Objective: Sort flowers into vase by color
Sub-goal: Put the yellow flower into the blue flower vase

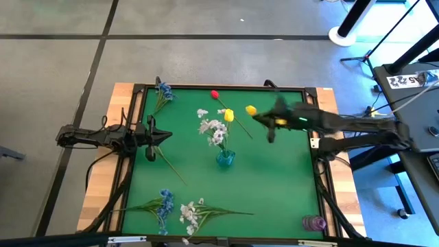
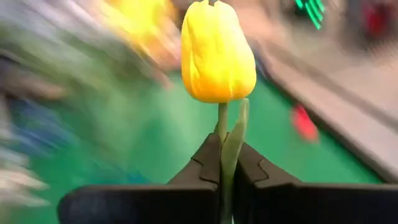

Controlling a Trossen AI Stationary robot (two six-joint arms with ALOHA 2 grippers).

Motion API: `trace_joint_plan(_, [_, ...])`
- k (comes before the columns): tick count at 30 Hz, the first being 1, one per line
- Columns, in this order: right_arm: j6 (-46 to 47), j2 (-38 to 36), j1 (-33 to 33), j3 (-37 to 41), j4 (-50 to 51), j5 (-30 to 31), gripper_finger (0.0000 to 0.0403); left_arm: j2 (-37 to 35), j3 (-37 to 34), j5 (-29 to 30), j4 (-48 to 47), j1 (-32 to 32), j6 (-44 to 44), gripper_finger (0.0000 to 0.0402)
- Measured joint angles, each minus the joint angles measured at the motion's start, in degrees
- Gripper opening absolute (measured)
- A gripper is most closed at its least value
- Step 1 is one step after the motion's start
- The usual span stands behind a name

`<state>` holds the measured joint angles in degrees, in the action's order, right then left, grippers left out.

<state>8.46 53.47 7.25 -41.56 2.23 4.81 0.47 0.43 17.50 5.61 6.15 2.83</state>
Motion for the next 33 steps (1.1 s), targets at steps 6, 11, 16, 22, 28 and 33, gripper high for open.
trace_joint_plan(6, [-6.6,-11.8,-17.1,11.0,-36.7,-1.5,0.0005,0.0,0.0,0.0,0.0,0.0,0.0,0.001])
trace_joint_plan(11, [-15.1,-8.4,-26.3,19.7,-64.6,-0.8,0.001,0.0,0.0,0.0,0.0,0.0,0.0,0.001])
trace_joint_plan(16, [-21.2,2.7,-29.5,19.7,-74.9,2.4,0.0004,0.0,0.0,0.0,0.0,0.0,0.0,0.001])
trace_joint_plan(22, [-24.9,17.2,-29.4,12.0,-83.7,3.2,0.0009,0.0,0.0,0.0,0.0,0.0,0.0,0.001])
trace_joint_plan(28, [-30.6,25.0,-29.4,4.9,-83.9,5.5,0.0011,0.0,0.0,0.0,0.0,0.0,0.0,0.001])
trace_joint_plan(33, [-34.3,27.9,-28.2,3.6,-84.0,7.8,0.0011,0.0,0.0,0.0,0.0,0.0,0.0,0.001])
